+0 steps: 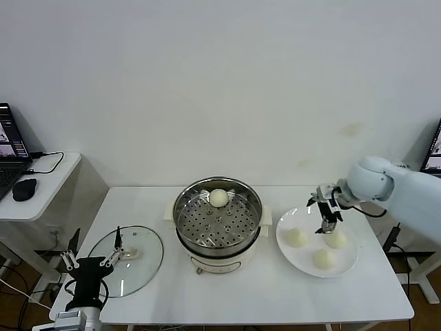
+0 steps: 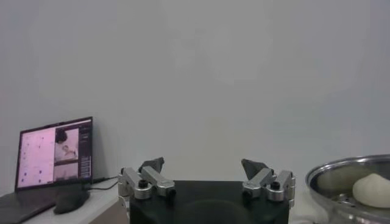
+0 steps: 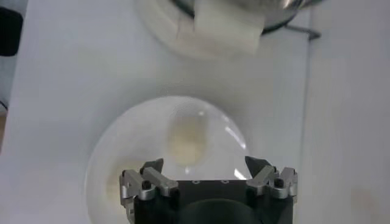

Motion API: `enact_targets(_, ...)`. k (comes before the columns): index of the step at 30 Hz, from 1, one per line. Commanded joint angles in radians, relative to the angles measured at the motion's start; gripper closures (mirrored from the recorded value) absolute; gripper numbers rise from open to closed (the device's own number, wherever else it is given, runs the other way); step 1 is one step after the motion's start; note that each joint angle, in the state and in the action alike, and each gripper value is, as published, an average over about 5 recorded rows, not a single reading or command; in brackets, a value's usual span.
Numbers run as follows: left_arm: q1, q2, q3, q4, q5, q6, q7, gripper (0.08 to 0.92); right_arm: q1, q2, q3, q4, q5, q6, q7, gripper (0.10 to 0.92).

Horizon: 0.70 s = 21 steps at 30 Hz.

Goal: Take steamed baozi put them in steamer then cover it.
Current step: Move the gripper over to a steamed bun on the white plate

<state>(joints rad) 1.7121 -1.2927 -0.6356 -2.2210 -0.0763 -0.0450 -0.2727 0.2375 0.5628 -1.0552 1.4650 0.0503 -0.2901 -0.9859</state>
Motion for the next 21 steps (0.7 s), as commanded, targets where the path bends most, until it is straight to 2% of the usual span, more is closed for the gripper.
enact_targets(1,0.000,0.002,-0.002,0.007,0.000,0.001,0.000,0.177,-0.232,0.096,0.163,-0.160,-0.110,0.053,-0.012,0.203)
enact_targets(21,-0.010,0.000,0.003,0.024,0.003,0.000,0.004,0.177,-0.286,0.225,0.211,-0.266,-0.147,0.066,0.041,0.203)
